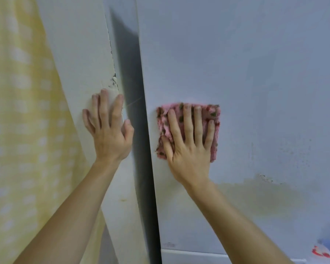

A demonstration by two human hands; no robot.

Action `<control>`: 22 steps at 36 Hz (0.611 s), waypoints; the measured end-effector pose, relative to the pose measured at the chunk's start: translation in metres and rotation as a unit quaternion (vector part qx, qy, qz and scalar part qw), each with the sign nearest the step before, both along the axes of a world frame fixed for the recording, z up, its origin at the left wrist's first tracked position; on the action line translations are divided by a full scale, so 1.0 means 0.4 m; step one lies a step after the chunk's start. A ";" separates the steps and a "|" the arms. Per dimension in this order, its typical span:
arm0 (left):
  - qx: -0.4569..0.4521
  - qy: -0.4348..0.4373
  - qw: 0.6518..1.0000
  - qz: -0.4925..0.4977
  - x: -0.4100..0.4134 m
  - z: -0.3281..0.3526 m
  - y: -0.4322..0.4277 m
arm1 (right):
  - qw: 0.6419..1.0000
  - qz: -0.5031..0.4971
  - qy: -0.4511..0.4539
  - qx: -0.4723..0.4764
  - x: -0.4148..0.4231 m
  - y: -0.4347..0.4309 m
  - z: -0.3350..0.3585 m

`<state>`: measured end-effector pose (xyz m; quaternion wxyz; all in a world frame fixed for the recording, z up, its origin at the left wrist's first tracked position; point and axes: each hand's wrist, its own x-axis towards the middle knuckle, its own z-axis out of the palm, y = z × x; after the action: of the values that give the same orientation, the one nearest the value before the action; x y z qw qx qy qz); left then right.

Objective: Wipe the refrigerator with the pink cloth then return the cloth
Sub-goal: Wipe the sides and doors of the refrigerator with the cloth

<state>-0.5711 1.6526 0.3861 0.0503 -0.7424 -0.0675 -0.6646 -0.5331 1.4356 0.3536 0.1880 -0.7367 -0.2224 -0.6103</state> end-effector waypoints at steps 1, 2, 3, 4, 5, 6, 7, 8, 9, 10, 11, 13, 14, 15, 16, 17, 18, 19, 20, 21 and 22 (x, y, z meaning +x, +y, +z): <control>0.000 -0.003 1.000 -0.004 0.004 0.000 0.002 | 1.000 0.001 0.005 -0.021 -0.004 0.003 -0.043; 0.001 -0.006 1.000 -0.009 0.007 -0.001 0.003 | 0.999 0.001 0.010 -0.039 -0.005 0.005 -0.078; 0.001 -0.007 1.000 -0.013 0.009 -0.002 0.004 | 0.998 0.001 0.016 -0.054 -0.005 0.005 -0.104; 0.003 -0.009 1.000 -0.014 0.011 -0.003 0.005 | 0.998 0.000 0.021 -0.063 -0.004 0.006 -0.120; 0.005 -0.012 1.000 -0.014 0.013 -0.003 0.006 | 0.997 -0.004 0.025 -0.068 -0.002 0.006 -0.126; 0.006 -0.013 1.000 -0.013 0.014 -0.002 0.007 | 0.997 -0.010 0.030 -0.069 -0.001 0.007 -0.125; 0.007 -0.014 1.000 -0.014 0.015 -0.002 0.008 | 0.997 -0.014 0.033 -0.069 0.000 0.009 -0.120; 0.008 -0.015 1.000 -0.015 0.016 -0.002 0.009 | 0.997 -0.015 0.036 -0.067 0.000 0.010 -0.112; 0.009 -0.017 1.000 -0.016 0.016 -0.003 0.010 | 0.997 -0.013 0.035 -0.065 -0.002 0.013 -0.100; 0.011 -0.020 1.000 -0.016 0.016 -0.003 0.011 | 0.998 -0.008 0.030 -0.062 -0.003 0.015 -0.081; 0.012 -0.022 1.000 -0.016 0.016 -0.003 0.012 | 0.998 -0.003 0.021 -0.056 -0.002 0.019 -0.055; 0.014 -0.025 0.999 -0.018 0.014 -0.005 0.013 | 0.999 0.004 0.004 -0.037 -0.003 0.029 0.005; 0.016 -0.027 0.999 -0.017 0.014 -0.006 0.014 | 1.000 0.004 -0.001 -0.028 -0.003 0.037 0.034; 0.018 -0.028 0.999 -0.015 0.014 -0.005 0.015 | 1.000 0.001 -0.003 -0.017 -0.004 0.045 0.056; 0.021 -0.028 0.999 -0.013 0.014 -0.004 0.018 | 1.000 -0.005 -0.004 -0.007 -0.006 0.055 0.071; 0.024 -0.029 0.999 -0.012 0.015 -0.002 0.020 | 1.000 -0.012 -0.005 0.001 -0.006 0.063 0.077; 0.025 -0.030 0.999 -0.013 0.017 -0.001 0.020 | 1.000 -0.019 -0.009 0.009 -0.007 0.069 0.078; 0.025 -0.031 0.999 -0.013 0.018 0.000 0.020 | 0.999 -0.025 -0.015 0.015 -0.007 0.074 0.075; 0.023 -0.032 0.999 -0.014 0.019 0.000 0.017 | 0.999 -0.029 -0.020 0.019 -0.006 0.077 0.068; 0.021 -0.032 0.999 -0.017 0.019 -0.001 0.015 | 0.999 -0.028 -0.022 0.020 -0.007 0.079 0.059; 0.019 -0.032 0.999 -0.019 0.019 -0.003 0.012 | 0.999 -0.025 -0.021 0.018 -0.009 0.080 0.044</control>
<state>-0.5637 1.6573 0.3851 0.0492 -0.7211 -0.0420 -0.6898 -0.5366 1.4676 0.3711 0.1815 -0.7255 -0.1969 -0.6340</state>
